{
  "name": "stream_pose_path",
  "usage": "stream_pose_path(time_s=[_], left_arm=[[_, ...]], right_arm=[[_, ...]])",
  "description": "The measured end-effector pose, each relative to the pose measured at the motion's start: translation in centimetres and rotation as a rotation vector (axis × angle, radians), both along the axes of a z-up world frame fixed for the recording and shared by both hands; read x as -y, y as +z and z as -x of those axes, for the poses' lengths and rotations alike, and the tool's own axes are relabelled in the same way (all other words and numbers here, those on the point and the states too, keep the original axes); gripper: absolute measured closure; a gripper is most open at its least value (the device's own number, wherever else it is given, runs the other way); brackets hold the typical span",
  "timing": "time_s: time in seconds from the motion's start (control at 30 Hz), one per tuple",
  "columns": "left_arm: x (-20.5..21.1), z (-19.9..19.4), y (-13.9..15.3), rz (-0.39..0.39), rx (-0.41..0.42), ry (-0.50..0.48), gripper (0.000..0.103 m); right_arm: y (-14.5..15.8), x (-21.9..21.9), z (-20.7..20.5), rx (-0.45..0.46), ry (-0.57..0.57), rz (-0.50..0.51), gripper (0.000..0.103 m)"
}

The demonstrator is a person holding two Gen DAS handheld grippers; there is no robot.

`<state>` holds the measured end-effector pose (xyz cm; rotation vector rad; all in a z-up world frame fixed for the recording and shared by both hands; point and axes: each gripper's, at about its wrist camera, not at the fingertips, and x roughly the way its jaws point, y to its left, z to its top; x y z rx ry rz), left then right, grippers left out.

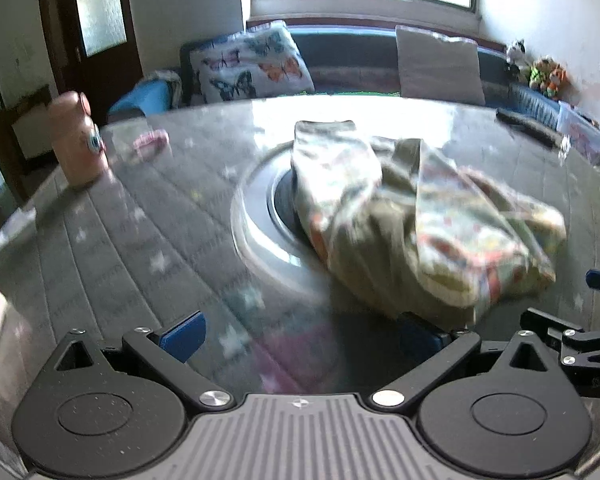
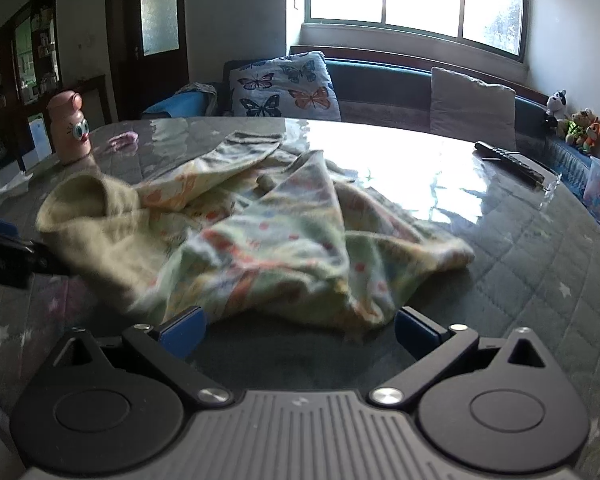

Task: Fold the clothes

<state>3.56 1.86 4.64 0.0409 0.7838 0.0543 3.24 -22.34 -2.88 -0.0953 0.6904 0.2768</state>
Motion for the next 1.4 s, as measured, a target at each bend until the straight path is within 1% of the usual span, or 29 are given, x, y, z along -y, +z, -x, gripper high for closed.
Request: stream_pose_path(time_s=[0.17, 0.3, 0.37, 0.43, 0.47, 0.53, 0.57, 0.6, 0.63, 0.7, 0.73, 0.83, 0.87, 0.9, 0.93, 0.97, 1.0, 1.03, 1.07, 1.13, 1.17, 1.2, 1.23, 1.27, 1.3, 1.4], left_arm=[[-0.1, -2.2, 2.3, -0.049, 0.06, -0.006, 0.0], [0.1, -4.6, 3.2, -0.082, 0.08, -0.028, 0.0], [0.6, -5.7, 3.4, -0.096, 0.092, -0.061, 0.001], [1.3, -7.2, 3.4, -0.1, 0.096, -0.113, 0.001], [1.5, -8.0, 3.2, -0.1, 0.087, -0.133, 0.001], [2.1, -9.6, 2.8, -0.101, 0.066, -0.17, 0.006], [2.4, -10.4, 2.4, -0.098, 0.051, -0.193, 0.007], [2.7, -11.2, 2.0, -0.094, 0.036, -0.218, 0.009], [3.0, -11.9, 1.6, -0.093, 0.02, -0.238, 0.014], [3.6, -13.3, 0.8, -0.094, -0.012, -0.275, 0.02], [3.9, -14.0, 0.3, -0.098, -0.027, -0.29, 0.024], [4.3, -15.7, -1.0, -0.106, -0.066, -0.323, 0.027], [4.3, -16.2, -1.4, -0.109, -0.076, -0.326, 0.029], [4.3, -16.7, -1.8, -0.112, -0.087, -0.329, 0.034], [4.2, -17.2, -2.2, -0.109, -0.101, -0.327, 0.039], [4.0, -17.7, -2.7, -0.105, -0.116, -0.324, 0.043], [3.8, -18.1, -3.0, -0.103, -0.128, -0.319, 0.048], [3.6, -18.4, -3.4, -0.101, -0.141, -0.314, 0.055], [3.4, -18.5, -3.6, -0.098, -0.142, -0.312, 0.059], [3.1, -18.5, -3.9, -0.09, -0.138, -0.309, 0.073], [2.9, -18.5, -4.1, -0.086, -0.137, -0.308, 0.077], [2.7, -18.6, -4.2, -0.082, -0.135, -0.306, 0.084], [2.4, -18.5, -4.2, -0.076, -0.128, -0.3, 0.089], [2.2, -18.4, -4.2, -0.07, -0.119, -0.294, 0.09], [1.9, -18.2, -4.1, -0.063, -0.107, -0.284, 0.093], [0.9, -17.4, -3.7, -0.053, -0.069, -0.241, 0.097]], right_arm=[[0.9, 0.3, -3.0, 0.004, -0.006, -0.003, 0.007], [1.4, 0.4, -5.5, 0.002, -0.008, -0.016, 0.011], [1.5, 0.3, -6.9, -0.006, -0.006, -0.029, 0.012], [1.4, 0.1, -8.4, -0.014, -0.007, -0.035, 0.015], [1.4, 0.0, -9.2, -0.02, -0.008, -0.04, 0.017], [1.3, -0.2, -10.6, -0.033, -0.01, -0.051, 0.02], [1.2, -0.3, -11.4, -0.04, -0.01, -0.058, 0.022], [1.1, -0.4, -12.2, -0.047, -0.011, -0.065, 0.024], [1.1, -0.6, -12.9, -0.051, -0.01, -0.068, 0.025], [0.9, -1.0, -14.2, -0.058, 0.003, -0.07, 0.031], [0.8, -1.2, -14.9, -0.06, 0.01, -0.067, 0.032], [0.4, -1.9, -17.0, -0.067, 0.018, -0.063, 0.033], [0.3, -2.1, -17.7, -0.07, 0.018, -0.067, 0.036], [0.1, -2.2, -18.4, -0.076, 0.022, -0.072, 0.039], [-0.1, -2.4, -19.1, -0.082, 0.024, -0.074, 0.04], [-0.4, -2.6, -19.7, -0.089, 0.025, -0.076, 0.043], [-0.7, -2.7, -20.3, -0.095, 0.027, -0.078, 0.047], [-0.9, -2.9, -21.0, -0.101, 0.028, -0.079, 0.047], [-1.2, -3.0, -21.6, -0.108, 0.03, -0.081, 0.05], [-1.8, -3.4, -22.7, -0.12, 0.034, -0.078, 0.057], [-2.0, -3.5, -22.9, -0.126, 0.035, -0.075, 0.064], [-2.2, -3.6, -23.1, -0.127, 0.032, -0.07, 0.072], [-2.4, -3.8, -23.3, -0.128, 0.029, -0.066, 0.077], [-2.6, -3.9, -23.4, -0.128, 0.027, -0.062, 0.087], [-2.5, -3.9, -23.3, -0.125, 0.028, -0.062, 0.094], [-2.0, -3.6, -22.6, -0.104, 0.023, -0.066, 0.099]])
